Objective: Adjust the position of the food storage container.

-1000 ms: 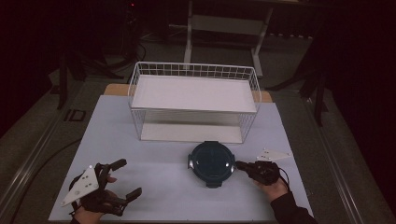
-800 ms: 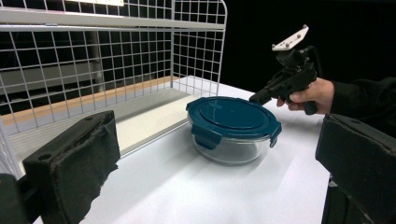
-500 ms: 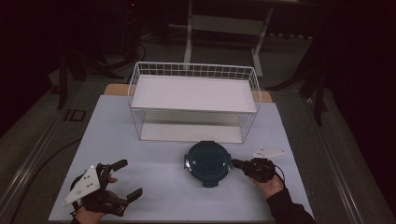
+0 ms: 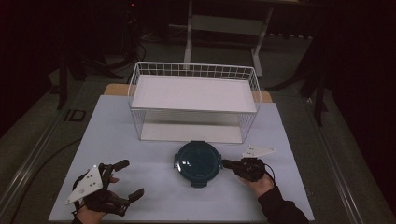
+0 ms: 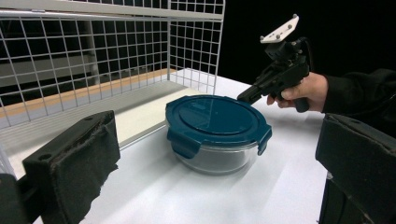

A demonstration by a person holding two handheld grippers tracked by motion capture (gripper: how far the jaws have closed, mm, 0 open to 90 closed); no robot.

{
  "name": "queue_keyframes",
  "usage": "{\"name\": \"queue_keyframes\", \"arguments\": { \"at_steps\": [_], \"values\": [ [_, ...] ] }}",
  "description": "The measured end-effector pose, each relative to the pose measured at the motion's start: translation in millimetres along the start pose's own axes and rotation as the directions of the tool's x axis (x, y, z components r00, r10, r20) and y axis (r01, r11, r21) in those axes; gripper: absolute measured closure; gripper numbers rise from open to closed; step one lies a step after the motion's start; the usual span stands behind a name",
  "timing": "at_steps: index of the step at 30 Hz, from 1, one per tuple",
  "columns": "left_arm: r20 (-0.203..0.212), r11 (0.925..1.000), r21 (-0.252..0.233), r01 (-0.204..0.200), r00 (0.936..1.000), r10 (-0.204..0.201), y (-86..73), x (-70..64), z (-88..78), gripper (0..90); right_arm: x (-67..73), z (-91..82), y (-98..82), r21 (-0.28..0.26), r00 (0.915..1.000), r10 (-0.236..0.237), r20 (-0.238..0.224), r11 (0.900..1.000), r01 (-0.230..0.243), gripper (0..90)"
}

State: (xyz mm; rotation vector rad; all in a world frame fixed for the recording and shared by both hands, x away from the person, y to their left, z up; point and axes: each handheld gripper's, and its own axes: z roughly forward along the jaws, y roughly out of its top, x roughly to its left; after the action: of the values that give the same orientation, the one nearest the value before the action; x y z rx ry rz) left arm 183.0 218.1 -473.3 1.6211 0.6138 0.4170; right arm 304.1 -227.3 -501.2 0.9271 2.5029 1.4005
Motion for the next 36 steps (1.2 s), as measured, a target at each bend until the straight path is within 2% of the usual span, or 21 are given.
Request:
{"name": "queue_keyframes", "arguments": {
  "at_steps": [11,15,16,20,23,24,25,26,29,30,31,32,34,35,36],
  "values": [
    [0.0,1.0,0.002,0.0,1.0,0.0,-0.1,0.0,-0.1,0.0,7.7,20.6,10.6,-0.001,0.9992,-0.005,-0.041,1.0,0.005,90.0],
    [-0.001,1.0,0.004,0.0,1.0,0.0,-0.3,0.0,0.6,0.0,8.3,23.4,12.4,-0.001,0.9992,-0.007,-0.04,1.0,0.007,90.0],
    [-0.001,1.0,0.005,0.001,1.0,-0.001,-0.3,0.1,0.8,0.0,6.2,24.8,12.5,0.001,0.9991,0.014,-0.04,1.0,-0.014,90.0],
    [-0.006,1.0,0.01,0.0,1.0,0.0,-0.3,0.5,0.5,0.0,8.9,21.3,13.9,0.001,0.9998,-0.013,-0.016,1.0,0.013,90.0],
    [-0.01,0.9999,0.012,0.005,0.9999,-0.005,0.1,1.3,0.8,0.0,9.3,19.1,14.7,-0.005,0.9998,-0.013,-0.014,1.0,0.013,90.0],
    [-0.016,0.9998,0.021,0.004,0.9999,-0.004,0.9,1.7,1.4,0.0,10.9,10.8,17.7,-0.033,0.9997,-0.016,-0.016,0.999,0.016,89.9],
    [-0.017,0.9998,0.02,0.005,0.9998,-0.005,1.4,1.7,1.8,0.0,14.4,2.2,20.0,-0.067,0.9995,-0.026,-0.018,0.997,0.025,85.4],
    [-0.018,0.9997,0.025,0.002,0.9998,-0.002,2.2,1.7,2.5,0.0,16.1,-1.1,20.9,-0.08,0.9994,-0.028,-0.019,0.996,0.026,79.2],
    [-0.027,0.9989,0.046,-0.005,0.9996,0.006,6.0,1.9,6.4,0.0,18.1,-4.4,21.7,-0.092,0.9994,-0.032,-0.014,0.995,0.031,77.3],
    [-0.033,0.9987,0.05,-0.01,0.9994,0.011,7.2,2.1,8.3,0.0,22.6,-9.5,22.9,-0.119,0.999,-0.044,-0.014,0.992,0.042,62.4],
    [-0.04,0.9982,0.059,-0.016,0.999,0.018,8.6,2.9,10.4,0.0,27.3,-13.0,24.0,-0.135,0.998,-0.059,0.022,0.989,0.062,55.5],
    [-0.049,0.9975,0.067,-0.02,0.9985,0.024,9.8,3.8,12.7,0.0,27.3,-13.0,24.0,-0.135,0.998,-0.059,0.022,0.989,0.062,55.5],
    [-0.067,0.9956,0.092,-0.019,0.9974,0.025,11.7,6.8,18.4,0.0,29.8,-14.7,24.7,-0.156,0.9983,-0.042,0.039,0.987,0.048,39.4],
    [-0.069,0.9948,0.102,-0.006,0.9975,0.013,12.3,8.8,21.7,0.0,30.1,-14.9,25.0,-0.162,0.9987,-0.03,0.042,0.986,0.036,33.0],
    [-0.068,0.9936,0.113,0.004,0.9977,0.003,12.9,10.9,24.6,0.0,29.5,-15.5,25.3,-0.165,0.9996,-0.023,0.018,0.986,0.026,27.5]
  ]
}}
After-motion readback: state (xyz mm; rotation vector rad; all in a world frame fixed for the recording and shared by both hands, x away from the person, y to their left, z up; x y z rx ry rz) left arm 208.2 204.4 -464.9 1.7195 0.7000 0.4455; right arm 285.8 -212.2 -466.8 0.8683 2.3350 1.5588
